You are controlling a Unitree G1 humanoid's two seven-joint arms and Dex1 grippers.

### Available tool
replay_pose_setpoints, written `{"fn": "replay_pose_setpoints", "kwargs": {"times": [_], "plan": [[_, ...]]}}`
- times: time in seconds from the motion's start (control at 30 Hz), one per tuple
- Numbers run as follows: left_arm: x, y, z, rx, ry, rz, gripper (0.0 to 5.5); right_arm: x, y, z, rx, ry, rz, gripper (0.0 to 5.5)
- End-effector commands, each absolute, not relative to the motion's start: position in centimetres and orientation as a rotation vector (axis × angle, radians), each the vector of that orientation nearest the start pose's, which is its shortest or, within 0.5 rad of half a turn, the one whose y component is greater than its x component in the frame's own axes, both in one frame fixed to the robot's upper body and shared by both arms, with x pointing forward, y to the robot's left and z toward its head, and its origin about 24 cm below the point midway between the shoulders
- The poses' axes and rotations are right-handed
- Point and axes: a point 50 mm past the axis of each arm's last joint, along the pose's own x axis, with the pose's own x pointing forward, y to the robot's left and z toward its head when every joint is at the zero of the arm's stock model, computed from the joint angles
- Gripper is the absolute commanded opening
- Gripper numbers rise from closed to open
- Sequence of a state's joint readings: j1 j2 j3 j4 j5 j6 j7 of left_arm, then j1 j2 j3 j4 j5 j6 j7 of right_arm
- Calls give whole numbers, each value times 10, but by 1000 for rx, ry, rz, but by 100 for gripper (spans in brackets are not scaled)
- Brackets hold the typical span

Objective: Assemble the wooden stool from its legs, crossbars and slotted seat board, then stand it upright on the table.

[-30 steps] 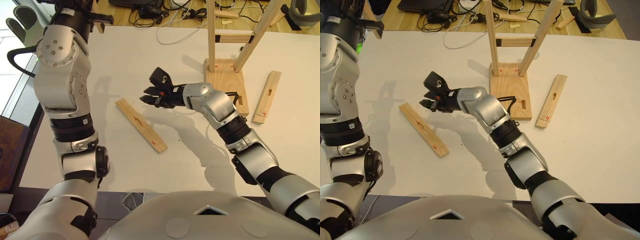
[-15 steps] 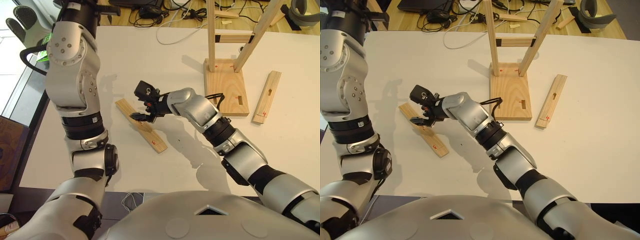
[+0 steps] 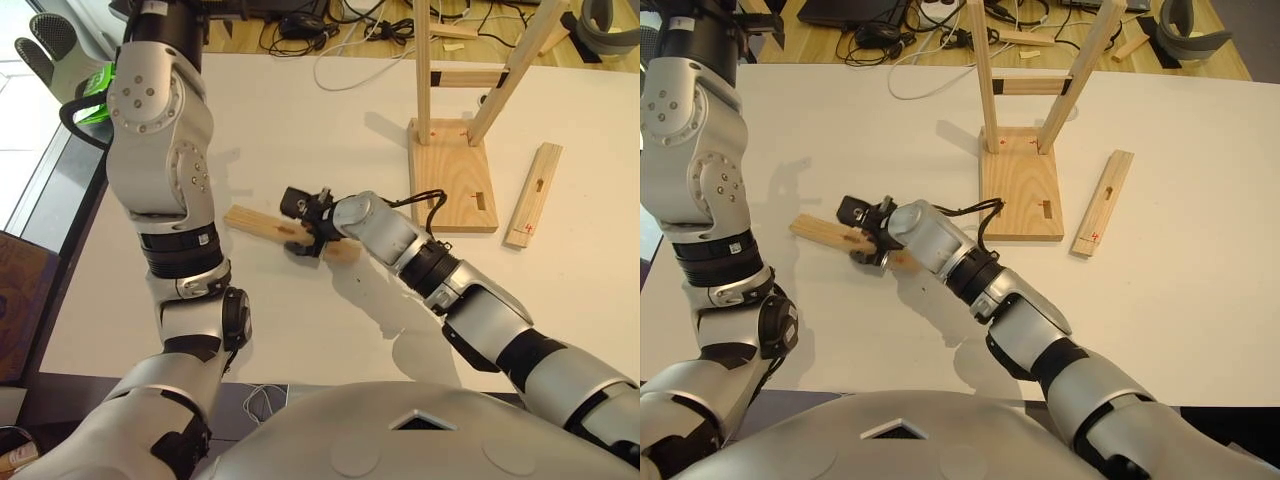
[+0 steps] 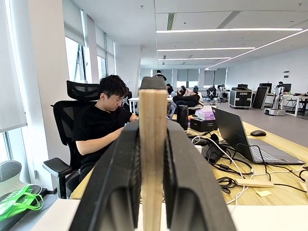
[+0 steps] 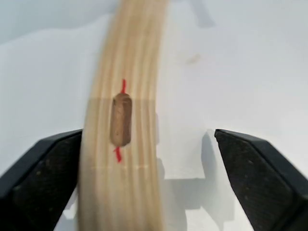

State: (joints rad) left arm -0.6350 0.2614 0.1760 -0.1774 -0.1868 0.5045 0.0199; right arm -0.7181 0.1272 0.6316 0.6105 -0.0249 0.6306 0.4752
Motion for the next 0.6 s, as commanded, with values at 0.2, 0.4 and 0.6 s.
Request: {"fn": "replay_pose_setpoints", "kwargs": {"times": [0.2, 0.4, 0.6], "plan": [[322, 185, 234, 27, -344, 26, 40, 293, 17, -2, -181, 963, 689, 467], [324, 183, 234, 30, -347, 22, 40, 285, 20, -5, 47, 1132, 576, 467], [326, 181, 234, 25, -354, 14, 40, 278, 45, 15, 181, 1188, 645, 467]]}}
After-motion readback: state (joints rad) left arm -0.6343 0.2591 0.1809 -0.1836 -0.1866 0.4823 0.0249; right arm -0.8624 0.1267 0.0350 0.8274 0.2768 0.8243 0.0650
